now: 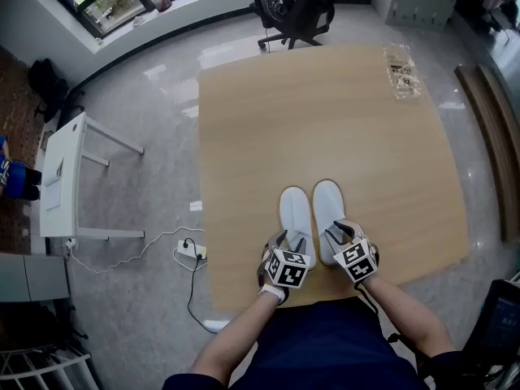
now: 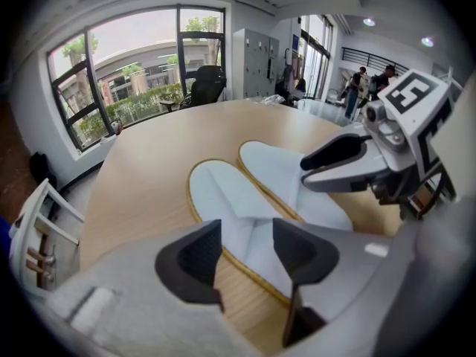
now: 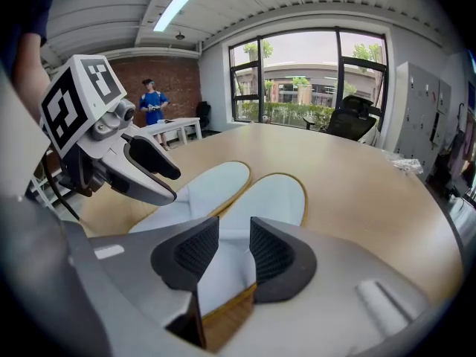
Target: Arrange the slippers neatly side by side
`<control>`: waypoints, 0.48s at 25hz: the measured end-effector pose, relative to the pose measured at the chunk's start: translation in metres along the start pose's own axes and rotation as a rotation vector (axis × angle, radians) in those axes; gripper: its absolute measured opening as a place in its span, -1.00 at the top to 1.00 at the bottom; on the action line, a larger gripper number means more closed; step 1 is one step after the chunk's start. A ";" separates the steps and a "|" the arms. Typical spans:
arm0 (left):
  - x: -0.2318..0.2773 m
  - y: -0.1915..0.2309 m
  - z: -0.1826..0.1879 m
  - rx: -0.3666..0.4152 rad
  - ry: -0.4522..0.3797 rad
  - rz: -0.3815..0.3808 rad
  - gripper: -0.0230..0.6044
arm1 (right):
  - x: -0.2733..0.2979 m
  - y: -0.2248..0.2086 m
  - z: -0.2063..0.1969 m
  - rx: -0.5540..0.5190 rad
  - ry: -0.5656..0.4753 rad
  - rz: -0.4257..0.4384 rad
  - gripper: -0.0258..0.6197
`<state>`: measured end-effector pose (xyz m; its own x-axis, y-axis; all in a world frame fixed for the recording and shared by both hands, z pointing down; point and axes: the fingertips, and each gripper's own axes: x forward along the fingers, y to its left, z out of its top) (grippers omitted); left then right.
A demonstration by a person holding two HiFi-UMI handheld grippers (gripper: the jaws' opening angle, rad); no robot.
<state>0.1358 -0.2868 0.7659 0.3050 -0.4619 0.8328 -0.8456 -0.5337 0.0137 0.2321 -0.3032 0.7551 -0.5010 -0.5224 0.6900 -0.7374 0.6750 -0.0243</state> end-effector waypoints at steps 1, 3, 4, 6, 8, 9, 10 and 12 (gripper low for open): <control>-0.004 0.000 0.003 -0.008 -0.013 -0.005 0.24 | -0.001 0.003 0.002 0.010 -0.009 0.011 0.50; -0.012 -0.004 0.008 -0.027 -0.038 -0.030 0.24 | -0.005 0.009 0.004 0.036 -0.018 0.035 0.50; -0.018 -0.008 0.011 -0.039 -0.050 -0.054 0.25 | -0.009 0.012 0.007 0.045 -0.024 0.045 0.51; -0.033 -0.018 0.019 -0.065 -0.078 -0.110 0.28 | -0.018 0.018 0.015 0.066 -0.048 0.065 0.55; -0.051 -0.027 0.035 -0.077 -0.124 -0.154 0.39 | -0.029 0.019 0.026 0.102 -0.089 0.085 0.63; -0.060 -0.030 0.043 -0.081 -0.153 -0.170 0.46 | -0.036 0.019 0.033 0.125 -0.116 0.093 0.69; -0.068 -0.032 0.050 -0.087 -0.179 -0.182 0.52 | -0.044 0.017 0.041 0.149 -0.145 0.100 0.76; -0.087 -0.033 0.064 -0.107 -0.235 -0.198 0.64 | -0.060 0.015 0.061 0.188 -0.203 0.109 0.85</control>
<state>0.1651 -0.2750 0.6577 0.5502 -0.5140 0.6581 -0.7973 -0.5577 0.2309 0.2234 -0.2936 0.6698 -0.6482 -0.5587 0.5175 -0.7359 0.6342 -0.2372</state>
